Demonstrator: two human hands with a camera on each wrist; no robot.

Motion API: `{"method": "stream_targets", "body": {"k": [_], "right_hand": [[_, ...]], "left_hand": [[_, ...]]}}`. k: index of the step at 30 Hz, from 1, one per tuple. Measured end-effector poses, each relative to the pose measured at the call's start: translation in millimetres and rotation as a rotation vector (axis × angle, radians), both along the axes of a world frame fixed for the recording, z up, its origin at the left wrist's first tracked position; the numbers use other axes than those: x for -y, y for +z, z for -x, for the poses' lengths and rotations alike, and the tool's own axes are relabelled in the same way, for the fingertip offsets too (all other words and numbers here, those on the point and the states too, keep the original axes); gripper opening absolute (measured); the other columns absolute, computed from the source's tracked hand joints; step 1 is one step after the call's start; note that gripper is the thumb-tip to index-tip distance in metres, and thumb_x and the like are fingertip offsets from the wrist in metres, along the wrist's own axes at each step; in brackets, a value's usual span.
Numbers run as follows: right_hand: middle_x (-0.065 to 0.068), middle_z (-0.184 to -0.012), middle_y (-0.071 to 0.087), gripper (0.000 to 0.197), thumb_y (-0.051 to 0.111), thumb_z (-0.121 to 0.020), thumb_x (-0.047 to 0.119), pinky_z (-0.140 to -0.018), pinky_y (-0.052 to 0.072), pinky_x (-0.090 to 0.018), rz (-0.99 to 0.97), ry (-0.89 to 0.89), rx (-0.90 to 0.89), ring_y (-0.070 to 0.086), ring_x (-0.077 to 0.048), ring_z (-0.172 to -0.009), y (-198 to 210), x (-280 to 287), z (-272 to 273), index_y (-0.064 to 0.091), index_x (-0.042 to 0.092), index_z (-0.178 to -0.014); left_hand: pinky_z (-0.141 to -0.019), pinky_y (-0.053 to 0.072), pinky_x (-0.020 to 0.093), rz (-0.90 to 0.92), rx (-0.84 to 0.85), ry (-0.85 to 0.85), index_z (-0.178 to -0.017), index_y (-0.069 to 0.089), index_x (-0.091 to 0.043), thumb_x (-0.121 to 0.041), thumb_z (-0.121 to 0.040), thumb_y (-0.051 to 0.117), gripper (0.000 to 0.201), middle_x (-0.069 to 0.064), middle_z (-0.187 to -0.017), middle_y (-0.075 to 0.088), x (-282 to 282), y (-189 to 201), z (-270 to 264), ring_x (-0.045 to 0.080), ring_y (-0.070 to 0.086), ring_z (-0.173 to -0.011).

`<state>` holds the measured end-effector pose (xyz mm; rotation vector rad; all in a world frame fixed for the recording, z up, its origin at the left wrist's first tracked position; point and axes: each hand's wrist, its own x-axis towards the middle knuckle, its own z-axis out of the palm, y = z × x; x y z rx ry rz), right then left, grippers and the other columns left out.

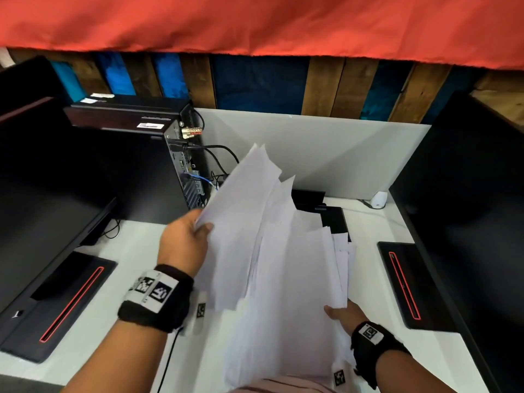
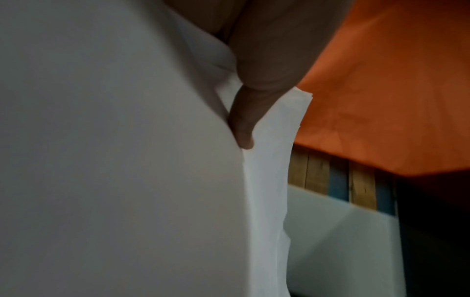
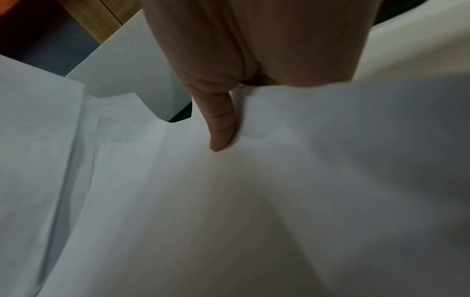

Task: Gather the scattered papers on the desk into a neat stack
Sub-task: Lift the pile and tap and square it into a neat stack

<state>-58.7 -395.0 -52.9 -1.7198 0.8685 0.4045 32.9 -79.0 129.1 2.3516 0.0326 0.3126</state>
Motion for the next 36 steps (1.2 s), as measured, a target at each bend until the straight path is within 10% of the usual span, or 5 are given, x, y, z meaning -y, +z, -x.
{"method": "stream_targets", "body": {"k": [11,17,20,31,36], "right_hand": [[-0.027,-0.123,0.06,0.045,0.065,-0.084,0.001,-0.089,0.043,-0.033,-0.067,-0.045,-0.015,0.055,-0.026,-0.095,7,-2,1,0.052,-0.008,-0.126],[-0.016,-0.151,0.033,0.074,0.042,-0.091,0.056,-0.115,0.022,-0.041,-0.181,-0.256,-0.03,0.034,-0.032,-0.138,25,-8,1,0.031,0.006,-0.146],[-0.011,-0.153,0.031,0.128,0.021,-0.05,0.099,-0.118,0.022,-0.045,-0.204,-0.305,0.075,0.03,-0.03,-0.142,22,0,3,0.027,0.016,-0.148],[-0.009,-0.153,0.032,0.087,0.029,-0.083,0.073,-0.118,0.024,-0.041,-0.274,-0.338,0.117,0.032,-0.027,-0.141,36,-7,11,0.028,0.016,-0.147],[0.001,-0.158,0.021,0.128,0.041,-0.047,0.095,-0.121,0.014,-0.042,-0.217,-0.221,0.249,0.02,-0.019,-0.146,28,-11,14,0.018,0.025,-0.151]], "left_hand": [[-0.068,0.044,0.02,0.31,0.267,0.084,-0.104,0.067,-0.008,-0.013,-0.085,0.065,0.02,0.001,-0.091,0.065,-15,92,11,0.018,0.06,-0.08],[-0.078,0.052,0.04,0.474,-0.008,0.124,-0.097,0.066,-0.007,-0.013,-0.079,0.071,0.019,0.011,-0.092,0.068,-7,16,-6,0.029,0.066,-0.086],[-0.082,0.051,0.033,0.471,-0.213,0.165,-0.107,0.065,-0.002,-0.012,-0.08,0.07,0.029,0.016,-0.101,0.07,7,-38,6,0.025,0.066,-0.092],[-0.079,0.042,0.027,0.274,-0.74,0.014,-0.121,0.058,-0.001,-0.011,-0.081,0.068,0.042,0.02,-0.118,0.065,28,-147,58,0.023,0.057,-0.092],[-0.08,0.044,0.03,0.386,-0.722,0.099,-0.118,0.057,0.003,-0.006,-0.082,0.066,0.039,0.019,-0.108,0.065,20,-151,55,0.025,0.056,-0.088]]}}
